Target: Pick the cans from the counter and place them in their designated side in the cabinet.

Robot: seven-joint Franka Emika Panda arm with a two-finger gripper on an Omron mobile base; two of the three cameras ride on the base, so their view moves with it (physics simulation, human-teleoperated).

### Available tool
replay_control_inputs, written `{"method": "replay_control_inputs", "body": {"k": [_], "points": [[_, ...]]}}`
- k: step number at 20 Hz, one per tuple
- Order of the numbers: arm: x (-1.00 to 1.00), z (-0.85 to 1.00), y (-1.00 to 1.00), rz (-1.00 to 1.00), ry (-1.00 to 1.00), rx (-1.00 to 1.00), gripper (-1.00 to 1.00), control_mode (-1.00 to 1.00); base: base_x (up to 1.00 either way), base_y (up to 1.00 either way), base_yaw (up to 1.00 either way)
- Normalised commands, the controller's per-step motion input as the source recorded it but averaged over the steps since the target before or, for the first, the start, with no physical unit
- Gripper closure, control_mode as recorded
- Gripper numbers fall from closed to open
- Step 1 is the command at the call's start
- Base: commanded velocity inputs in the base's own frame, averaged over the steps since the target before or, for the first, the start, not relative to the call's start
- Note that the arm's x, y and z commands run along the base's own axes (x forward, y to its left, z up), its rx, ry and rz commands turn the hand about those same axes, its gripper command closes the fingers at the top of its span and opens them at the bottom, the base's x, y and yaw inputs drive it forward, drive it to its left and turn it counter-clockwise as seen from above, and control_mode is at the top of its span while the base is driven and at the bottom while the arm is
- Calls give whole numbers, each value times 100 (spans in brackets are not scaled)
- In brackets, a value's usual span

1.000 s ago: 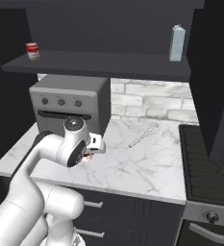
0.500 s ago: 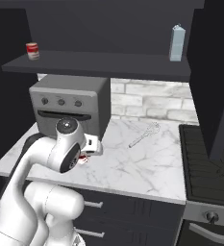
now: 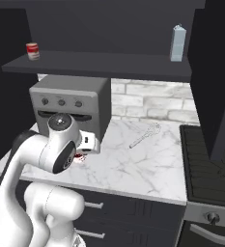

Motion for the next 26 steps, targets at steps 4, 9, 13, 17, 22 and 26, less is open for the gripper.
{"method": "replay_control_inputs", "body": {"k": [4, 9, 13, 17, 22, 26], "points": [[-28, 47, 0, 0, 0, 0, 100, -100, 0, 0, 0], [-23, 45, 0, 0, -2, 0, 100, -100, 0, 0, 0], [-14, 33, 3, 2, -8, 0, 100, -100, 0, 0, 0], [-7, 31, 2, 3, -10, 0, 100, -100, 0, 0, 0], [-5, 32, 1, 4, -10, 0, 100, -100, 0, 0, 0], [0, 29, 4, 4, -8, 0, 100, -100, 0, 0, 0]]}}
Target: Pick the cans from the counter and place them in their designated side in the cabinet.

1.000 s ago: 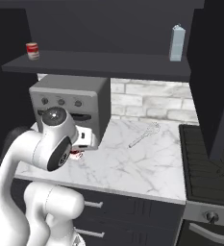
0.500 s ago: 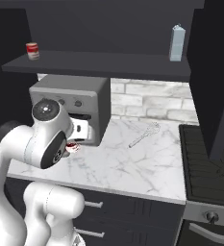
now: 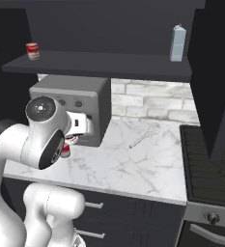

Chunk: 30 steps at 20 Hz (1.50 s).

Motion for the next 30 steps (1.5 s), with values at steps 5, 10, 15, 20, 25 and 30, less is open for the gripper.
{"method": "replay_control_inputs", "body": {"k": [5, 10, 15, 20, 25, 30], "points": [[0, 25, 12, 3, -6, 0, 100, -100, 0, 0, 0], [-1, 27, 15, 4, -9, 0, 100, -100, 0, 0, 0], [0, 24, 17, 3, -8, 0, 100, -100, 0, 0, 0], [0, 27, 16, 3, -8, -1, 100, -100, 0, 0, 0], [0, 29, 14, 3, -9, 0, 100, -100, 0, 0, 0], [4, 22, 12, 2, -6, 0, 100, -100, 0, 0, 0]]}}
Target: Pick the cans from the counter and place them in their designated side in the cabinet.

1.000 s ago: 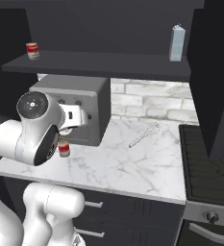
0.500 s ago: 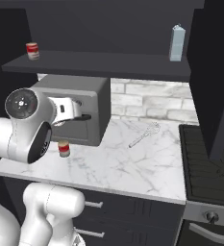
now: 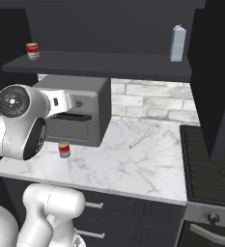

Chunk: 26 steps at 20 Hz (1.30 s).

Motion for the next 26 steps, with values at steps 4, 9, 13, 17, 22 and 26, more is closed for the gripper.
{"method": "replay_control_inputs", "body": {"k": [4, 9, 13, 17, 22, 26], "points": [[8, 21, 8, 2, -3, 0, 100, -100, 0, 0, 0], [7, 23, 6, 2, -1, 0, 100, -100, 0, 0, 0], [0, 29, 7, 2, -5, 0, 100, -100, 0, 0, 0], [3, 26, 7, 2, -5, 0, 100, -100, 0, 0, 0], [5, 24, 8, 2, -4, 0, 100, -100, 0, 0, 0], [10, 21, 10, 2, -3, 0, 100, -100, 0, 0, 0]]}}
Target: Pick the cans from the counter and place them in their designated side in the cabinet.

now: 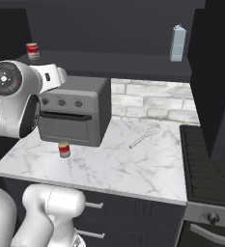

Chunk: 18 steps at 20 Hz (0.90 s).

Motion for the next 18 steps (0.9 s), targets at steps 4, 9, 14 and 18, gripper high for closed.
{"method": "replay_control_inputs", "body": {"k": [4, 9, 14, 18], "points": [[11, 15, 13, 2, -1, 0, 100, -100, 0, 0, 0], [16, 6, 11, 0, 0, 0, 100, -100, 0, 0, 0], [18, 1, 12, 0, 0, 0, 100, -100, 0, 0, 0], [18, 0, 11, 0, 0, 0, 100, -100, 0, 0, 0]]}}
